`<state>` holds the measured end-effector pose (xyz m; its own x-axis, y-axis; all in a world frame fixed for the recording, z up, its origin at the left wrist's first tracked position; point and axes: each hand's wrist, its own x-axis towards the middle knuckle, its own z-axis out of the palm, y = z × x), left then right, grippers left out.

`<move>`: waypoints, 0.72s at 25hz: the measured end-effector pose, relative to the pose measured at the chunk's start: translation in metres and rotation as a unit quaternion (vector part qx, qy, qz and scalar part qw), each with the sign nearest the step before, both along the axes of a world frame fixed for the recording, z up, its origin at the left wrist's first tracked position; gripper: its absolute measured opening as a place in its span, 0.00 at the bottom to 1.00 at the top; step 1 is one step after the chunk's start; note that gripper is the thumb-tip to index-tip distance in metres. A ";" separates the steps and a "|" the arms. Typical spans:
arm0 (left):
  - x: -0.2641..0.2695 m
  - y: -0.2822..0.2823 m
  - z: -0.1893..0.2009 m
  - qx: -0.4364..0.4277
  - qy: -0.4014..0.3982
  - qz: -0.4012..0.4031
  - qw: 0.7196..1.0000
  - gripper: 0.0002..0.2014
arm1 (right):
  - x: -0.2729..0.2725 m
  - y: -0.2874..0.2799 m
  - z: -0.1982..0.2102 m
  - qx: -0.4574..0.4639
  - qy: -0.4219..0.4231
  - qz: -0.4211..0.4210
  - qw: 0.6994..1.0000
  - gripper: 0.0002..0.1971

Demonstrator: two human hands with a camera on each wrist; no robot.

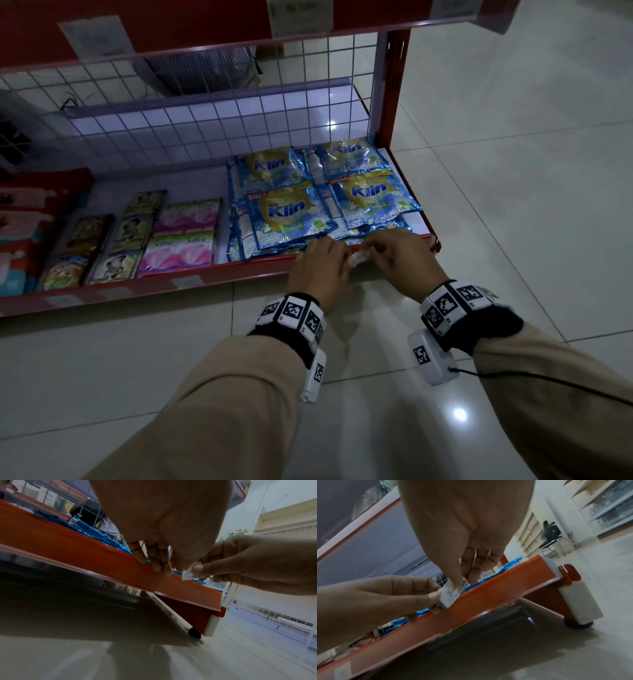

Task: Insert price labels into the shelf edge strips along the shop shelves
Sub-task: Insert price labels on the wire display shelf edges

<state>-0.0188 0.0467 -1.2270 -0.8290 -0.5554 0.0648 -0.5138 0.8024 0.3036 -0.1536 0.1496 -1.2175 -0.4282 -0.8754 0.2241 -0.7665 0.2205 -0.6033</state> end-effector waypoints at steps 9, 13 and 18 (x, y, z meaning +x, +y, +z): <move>0.031 -0.010 -0.009 -0.090 -0.009 0.056 0.994 0.14 | 0.014 -0.024 -0.014 -0.086 0.012 -0.027 0.996 0.05; 0.030 -0.013 -0.007 -0.063 0.009 0.083 0.995 0.15 | 0.023 -0.031 -0.020 -0.066 0.029 -0.020 0.997 0.06; 0.031 -0.015 -0.012 -0.085 -0.015 0.066 0.994 0.12 | 0.028 -0.032 -0.027 -0.022 0.048 -0.010 0.999 0.10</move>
